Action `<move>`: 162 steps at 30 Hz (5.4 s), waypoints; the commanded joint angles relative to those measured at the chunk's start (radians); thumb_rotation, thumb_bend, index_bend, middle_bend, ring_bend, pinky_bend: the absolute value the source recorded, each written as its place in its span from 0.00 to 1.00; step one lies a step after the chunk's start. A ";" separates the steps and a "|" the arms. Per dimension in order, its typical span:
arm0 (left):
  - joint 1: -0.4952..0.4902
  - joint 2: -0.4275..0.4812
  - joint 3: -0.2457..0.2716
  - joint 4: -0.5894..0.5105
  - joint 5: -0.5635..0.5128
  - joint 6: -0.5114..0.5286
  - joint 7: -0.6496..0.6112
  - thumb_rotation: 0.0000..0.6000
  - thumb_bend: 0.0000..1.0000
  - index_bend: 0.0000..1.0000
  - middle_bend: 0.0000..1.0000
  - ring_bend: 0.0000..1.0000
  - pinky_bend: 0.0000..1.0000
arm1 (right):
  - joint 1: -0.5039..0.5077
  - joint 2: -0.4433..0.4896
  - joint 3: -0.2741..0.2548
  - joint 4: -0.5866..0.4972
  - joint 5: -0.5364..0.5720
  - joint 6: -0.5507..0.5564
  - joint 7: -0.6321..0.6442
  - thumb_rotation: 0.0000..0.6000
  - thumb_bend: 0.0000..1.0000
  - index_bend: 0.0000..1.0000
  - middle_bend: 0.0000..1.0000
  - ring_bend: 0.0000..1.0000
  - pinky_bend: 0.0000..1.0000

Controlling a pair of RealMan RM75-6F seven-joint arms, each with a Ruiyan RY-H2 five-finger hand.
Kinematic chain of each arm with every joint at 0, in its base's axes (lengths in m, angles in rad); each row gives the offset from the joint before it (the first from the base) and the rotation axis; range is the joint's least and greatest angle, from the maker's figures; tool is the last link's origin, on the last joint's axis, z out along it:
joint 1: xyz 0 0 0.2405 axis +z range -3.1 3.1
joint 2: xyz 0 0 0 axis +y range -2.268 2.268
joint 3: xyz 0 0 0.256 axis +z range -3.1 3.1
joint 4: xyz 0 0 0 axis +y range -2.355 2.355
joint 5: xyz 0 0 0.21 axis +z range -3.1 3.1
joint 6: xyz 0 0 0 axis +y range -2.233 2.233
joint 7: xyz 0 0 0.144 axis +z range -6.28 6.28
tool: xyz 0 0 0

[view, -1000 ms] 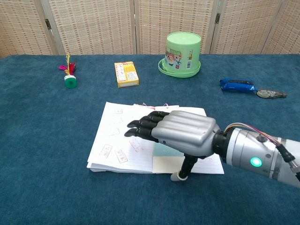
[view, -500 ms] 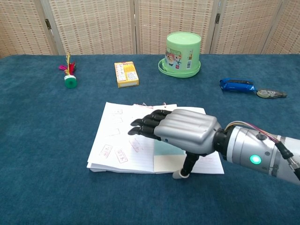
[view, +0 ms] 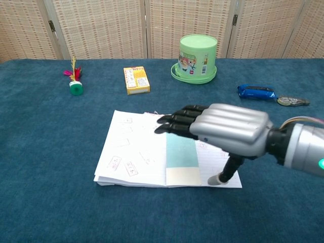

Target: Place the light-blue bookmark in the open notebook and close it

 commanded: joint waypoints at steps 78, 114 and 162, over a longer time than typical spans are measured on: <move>-0.413 -0.733 0.236 0.994 0.510 0.003 -0.164 1.00 0.24 0.09 0.05 0.10 0.16 | -0.552 0.424 0.060 -0.168 0.049 0.470 0.055 1.00 0.09 0.00 0.00 0.00 0.00; -0.453 -0.880 0.221 1.165 0.453 0.143 -0.444 1.00 0.52 0.53 0.17 0.10 0.16 | -0.592 0.429 0.091 -0.147 0.062 0.483 0.076 1.00 0.09 0.00 0.00 0.00 0.00; -0.612 -0.569 0.226 0.619 0.646 0.057 0.185 1.00 0.60 0.55 0.15 0.09 0.15 | -0.668 0.424 0.082 -0.106 -0.003 0.578 0.147 1.00 0.09 0.00 0.00 0.00 0.00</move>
